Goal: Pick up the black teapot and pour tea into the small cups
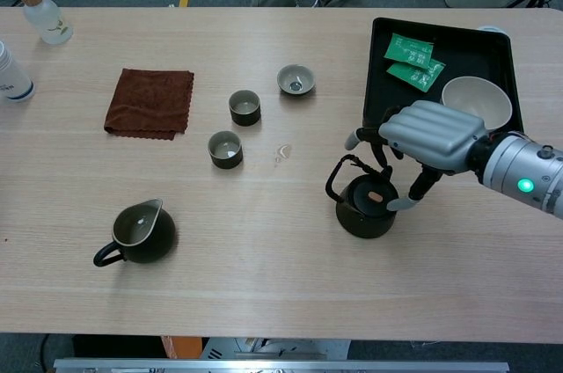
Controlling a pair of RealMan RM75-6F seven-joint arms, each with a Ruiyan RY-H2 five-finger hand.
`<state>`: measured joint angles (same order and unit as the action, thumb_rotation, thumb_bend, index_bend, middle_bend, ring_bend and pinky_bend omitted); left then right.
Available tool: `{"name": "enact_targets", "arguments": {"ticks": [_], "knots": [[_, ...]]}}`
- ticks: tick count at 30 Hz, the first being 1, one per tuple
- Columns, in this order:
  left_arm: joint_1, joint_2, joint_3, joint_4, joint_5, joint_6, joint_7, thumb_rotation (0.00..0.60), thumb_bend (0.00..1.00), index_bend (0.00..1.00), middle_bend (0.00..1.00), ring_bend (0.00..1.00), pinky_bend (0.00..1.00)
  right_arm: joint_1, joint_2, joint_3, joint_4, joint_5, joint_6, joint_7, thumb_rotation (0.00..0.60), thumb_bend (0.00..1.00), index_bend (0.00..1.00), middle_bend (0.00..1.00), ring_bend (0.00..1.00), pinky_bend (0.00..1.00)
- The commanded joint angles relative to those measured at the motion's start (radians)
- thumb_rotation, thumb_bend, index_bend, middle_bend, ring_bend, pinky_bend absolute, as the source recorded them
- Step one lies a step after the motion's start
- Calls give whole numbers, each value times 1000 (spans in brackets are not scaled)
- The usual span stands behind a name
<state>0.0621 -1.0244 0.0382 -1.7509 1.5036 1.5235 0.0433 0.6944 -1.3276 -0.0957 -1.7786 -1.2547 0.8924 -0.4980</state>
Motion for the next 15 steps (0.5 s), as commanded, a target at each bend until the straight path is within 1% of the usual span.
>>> {"name": "enact_targets", "arguments": {"ticks": [1,8,15], "knots": [[1,1,1,1,-2,0,-1,600,297,161,120,113,132,6,-19,12,21,21,-8,-24,471,0,213,503,472,184],[3,0,2,5,-9,-3,-2,600,297,161,120,113,132,17,-46,28,46,84,-26,-67,470,0,213,502,449,184],[4,-1,2,6,-10,-2,-3,600,297,161,120,113,132,41,-85,50,61,107,-43,-90,470,0,213,502,442,184]]}}
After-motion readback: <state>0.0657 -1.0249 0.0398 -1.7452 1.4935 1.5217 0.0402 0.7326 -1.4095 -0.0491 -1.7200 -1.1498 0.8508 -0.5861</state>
